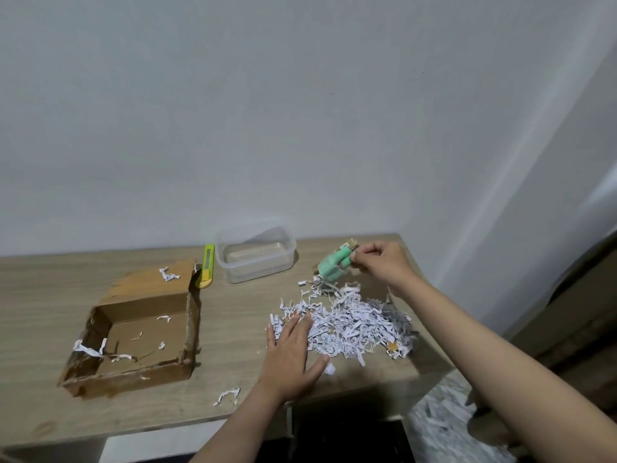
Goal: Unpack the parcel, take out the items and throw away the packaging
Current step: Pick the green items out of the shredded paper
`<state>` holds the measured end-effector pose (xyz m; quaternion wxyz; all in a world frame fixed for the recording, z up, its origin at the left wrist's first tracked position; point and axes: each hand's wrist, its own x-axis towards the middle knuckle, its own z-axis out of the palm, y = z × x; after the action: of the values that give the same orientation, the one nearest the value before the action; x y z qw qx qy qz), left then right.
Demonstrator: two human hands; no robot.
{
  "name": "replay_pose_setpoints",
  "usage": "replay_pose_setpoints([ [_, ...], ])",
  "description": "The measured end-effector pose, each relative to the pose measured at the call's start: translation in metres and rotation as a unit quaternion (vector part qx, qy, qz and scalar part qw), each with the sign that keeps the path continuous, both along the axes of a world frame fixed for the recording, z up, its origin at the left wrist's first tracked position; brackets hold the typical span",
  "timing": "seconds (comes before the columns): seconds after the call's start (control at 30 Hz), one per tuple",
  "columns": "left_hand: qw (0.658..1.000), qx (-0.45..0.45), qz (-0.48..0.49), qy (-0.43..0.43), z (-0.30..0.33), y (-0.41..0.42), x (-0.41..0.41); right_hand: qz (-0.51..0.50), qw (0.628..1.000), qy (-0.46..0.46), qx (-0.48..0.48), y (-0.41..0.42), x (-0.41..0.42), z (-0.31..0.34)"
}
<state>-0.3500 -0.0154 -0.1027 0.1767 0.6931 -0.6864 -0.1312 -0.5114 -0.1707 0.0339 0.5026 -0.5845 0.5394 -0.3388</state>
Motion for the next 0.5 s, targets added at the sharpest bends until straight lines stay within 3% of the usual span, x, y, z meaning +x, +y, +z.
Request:
replay_pose_setpoints([
  [0.3, 1.000, -0.010, -0.002, 0.013, -0.001, 0.002, 0.000, -0.138, 0.966, -0.198, 0.091, -0.009, -0.023, -0.003],
  [0.4, 1.000, -0.006, -0.001, 0.008, -0.001, 0.002, 0.000, -0.141, 0.965, -0.207, 0.080, -0.010, -0.035, -0.008],
  [0.5, 1.000, -0.007, -0.002, 0.013, -0.002, 0.002, 0.000, -0.136, 0.979, -0.140, 0.063, -0.009, -0.049, -0.017],
])
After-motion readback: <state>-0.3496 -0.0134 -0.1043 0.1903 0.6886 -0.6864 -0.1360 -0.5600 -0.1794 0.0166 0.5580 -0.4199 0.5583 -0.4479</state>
